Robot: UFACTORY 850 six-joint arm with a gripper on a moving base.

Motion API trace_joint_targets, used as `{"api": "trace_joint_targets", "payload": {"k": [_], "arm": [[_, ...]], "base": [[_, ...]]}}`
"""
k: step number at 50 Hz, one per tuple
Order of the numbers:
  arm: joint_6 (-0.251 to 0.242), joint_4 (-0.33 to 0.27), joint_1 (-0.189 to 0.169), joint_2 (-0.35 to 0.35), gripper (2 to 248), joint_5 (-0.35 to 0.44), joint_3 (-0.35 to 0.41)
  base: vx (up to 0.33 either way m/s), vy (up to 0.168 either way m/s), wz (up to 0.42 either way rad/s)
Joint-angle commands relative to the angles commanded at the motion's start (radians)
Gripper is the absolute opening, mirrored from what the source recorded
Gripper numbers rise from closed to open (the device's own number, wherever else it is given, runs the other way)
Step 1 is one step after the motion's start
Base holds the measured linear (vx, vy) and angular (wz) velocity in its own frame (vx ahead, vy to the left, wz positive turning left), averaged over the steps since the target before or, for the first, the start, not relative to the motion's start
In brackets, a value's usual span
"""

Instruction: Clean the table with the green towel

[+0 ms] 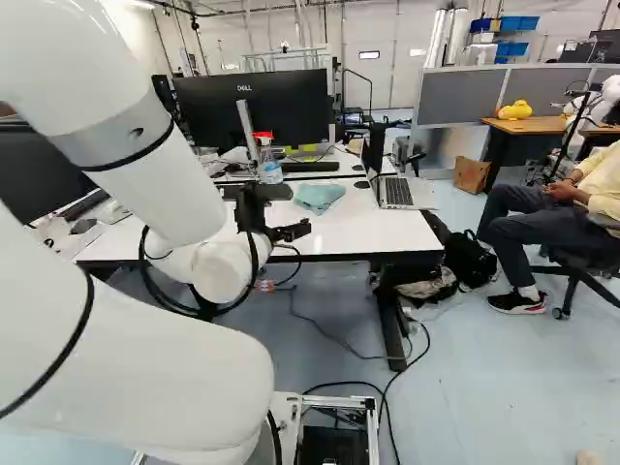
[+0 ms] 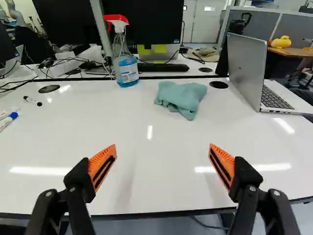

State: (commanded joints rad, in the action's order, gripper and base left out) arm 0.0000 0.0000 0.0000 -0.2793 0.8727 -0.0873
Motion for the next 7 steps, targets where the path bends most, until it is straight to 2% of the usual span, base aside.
{"api": "trace_joint_targets", "payload": {"k": [7], "arm": [[0.000, 0.000, 0.000, 0.000, 247, 0.000, 0.000]], "base": [[0.000, 0.000, 0.000]]}}
